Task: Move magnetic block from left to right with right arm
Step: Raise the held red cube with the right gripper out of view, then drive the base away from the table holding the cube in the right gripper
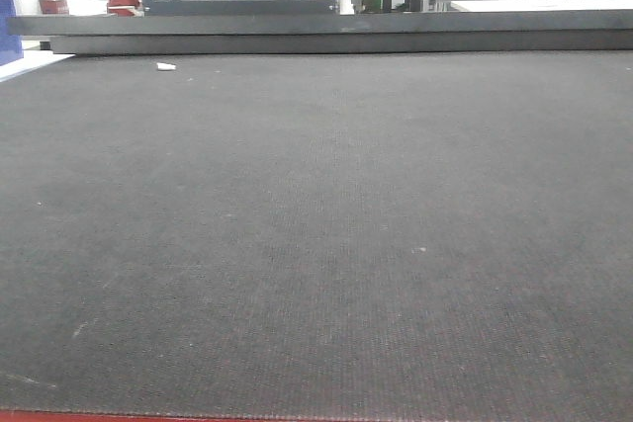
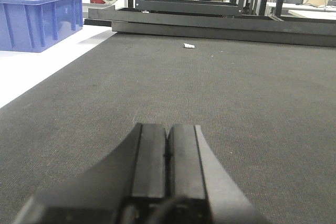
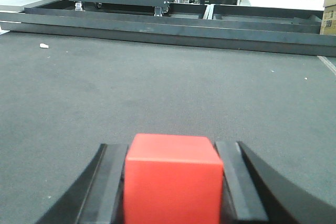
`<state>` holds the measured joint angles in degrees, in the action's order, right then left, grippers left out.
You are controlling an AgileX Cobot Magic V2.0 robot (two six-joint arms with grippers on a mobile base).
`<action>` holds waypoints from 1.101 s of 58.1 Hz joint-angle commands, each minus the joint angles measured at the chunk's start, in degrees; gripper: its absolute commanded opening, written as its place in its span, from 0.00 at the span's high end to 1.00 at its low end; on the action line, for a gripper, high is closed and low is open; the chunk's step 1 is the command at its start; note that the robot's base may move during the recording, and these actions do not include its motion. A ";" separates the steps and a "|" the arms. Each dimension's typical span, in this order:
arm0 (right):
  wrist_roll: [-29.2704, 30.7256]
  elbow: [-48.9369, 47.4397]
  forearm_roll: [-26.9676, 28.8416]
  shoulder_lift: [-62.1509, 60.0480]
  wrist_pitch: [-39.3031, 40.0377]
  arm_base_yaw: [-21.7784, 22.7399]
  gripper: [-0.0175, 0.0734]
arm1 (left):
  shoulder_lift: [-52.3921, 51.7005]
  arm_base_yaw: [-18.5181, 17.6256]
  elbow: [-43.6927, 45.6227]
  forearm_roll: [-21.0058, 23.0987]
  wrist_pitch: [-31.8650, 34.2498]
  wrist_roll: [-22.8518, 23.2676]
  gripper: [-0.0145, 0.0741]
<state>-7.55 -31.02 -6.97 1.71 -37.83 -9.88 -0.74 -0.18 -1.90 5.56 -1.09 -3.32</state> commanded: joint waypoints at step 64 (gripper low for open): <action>0.44 -1.52 -0.39 0.92 5.14 0.45 0.55 | -0.70 -0.01 -0.44 0.27 4.80 0.34 0.98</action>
<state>-7.55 -31.02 -6.88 1.71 -37.83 -9.88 -0.74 -0.18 -1.90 5.56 -1.09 -3.32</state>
